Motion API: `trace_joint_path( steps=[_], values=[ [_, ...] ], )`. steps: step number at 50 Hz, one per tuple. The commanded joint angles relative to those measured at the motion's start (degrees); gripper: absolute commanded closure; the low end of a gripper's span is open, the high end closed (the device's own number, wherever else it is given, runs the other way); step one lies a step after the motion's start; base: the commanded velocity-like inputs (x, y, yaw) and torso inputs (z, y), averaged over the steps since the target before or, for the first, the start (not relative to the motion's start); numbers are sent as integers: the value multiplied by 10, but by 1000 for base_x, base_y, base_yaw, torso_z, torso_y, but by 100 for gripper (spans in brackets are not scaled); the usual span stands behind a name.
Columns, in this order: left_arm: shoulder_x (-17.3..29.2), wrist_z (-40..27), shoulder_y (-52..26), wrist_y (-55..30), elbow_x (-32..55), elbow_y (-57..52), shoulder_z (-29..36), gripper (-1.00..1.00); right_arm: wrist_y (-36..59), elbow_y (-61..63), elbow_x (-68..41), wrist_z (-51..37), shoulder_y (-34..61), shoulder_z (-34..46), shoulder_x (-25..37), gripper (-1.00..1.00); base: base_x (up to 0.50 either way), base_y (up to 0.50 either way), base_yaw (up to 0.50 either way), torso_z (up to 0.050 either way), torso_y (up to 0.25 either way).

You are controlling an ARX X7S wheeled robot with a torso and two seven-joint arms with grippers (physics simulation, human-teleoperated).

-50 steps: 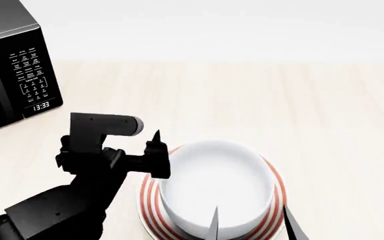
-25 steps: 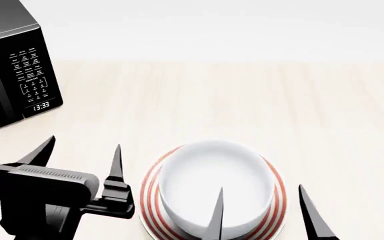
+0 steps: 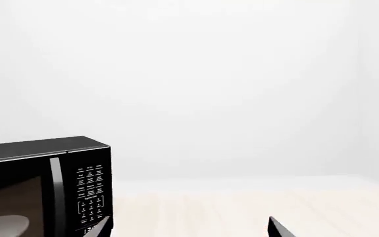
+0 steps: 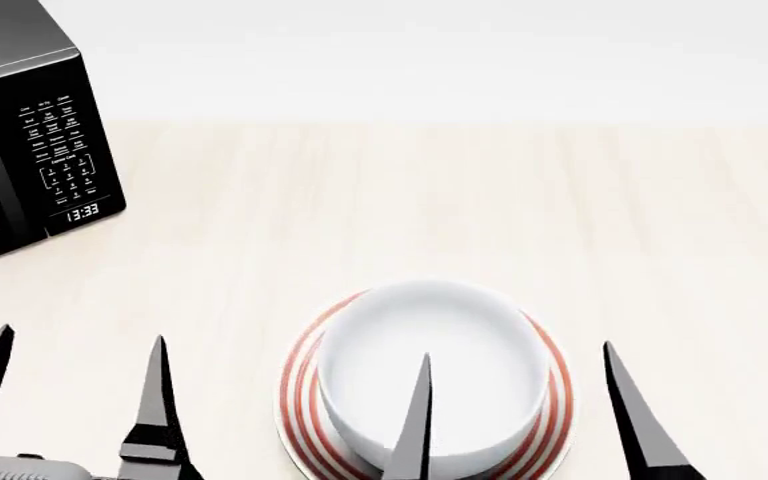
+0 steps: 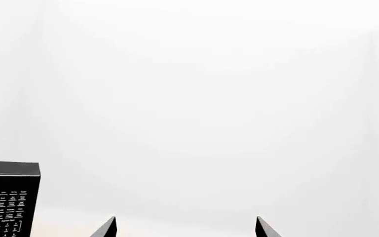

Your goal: Pick up the white bowl and put it on the plate.

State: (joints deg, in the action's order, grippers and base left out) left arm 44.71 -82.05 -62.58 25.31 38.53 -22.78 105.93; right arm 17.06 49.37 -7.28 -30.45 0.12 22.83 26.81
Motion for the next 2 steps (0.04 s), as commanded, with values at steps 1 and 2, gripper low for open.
trace_joint_path(
  steps=[1,2],
  values=[
    [8,-35,22,-19,-68,-47,-17,-100,21,30,28,11,5,-2,-8,-100,0,0,0,0,0],
    [9,-41,24,-25,-77,-52,-17,-100,21,31,31,11,6,0,-8,-100,0,0,0,0,0]
  ],
)
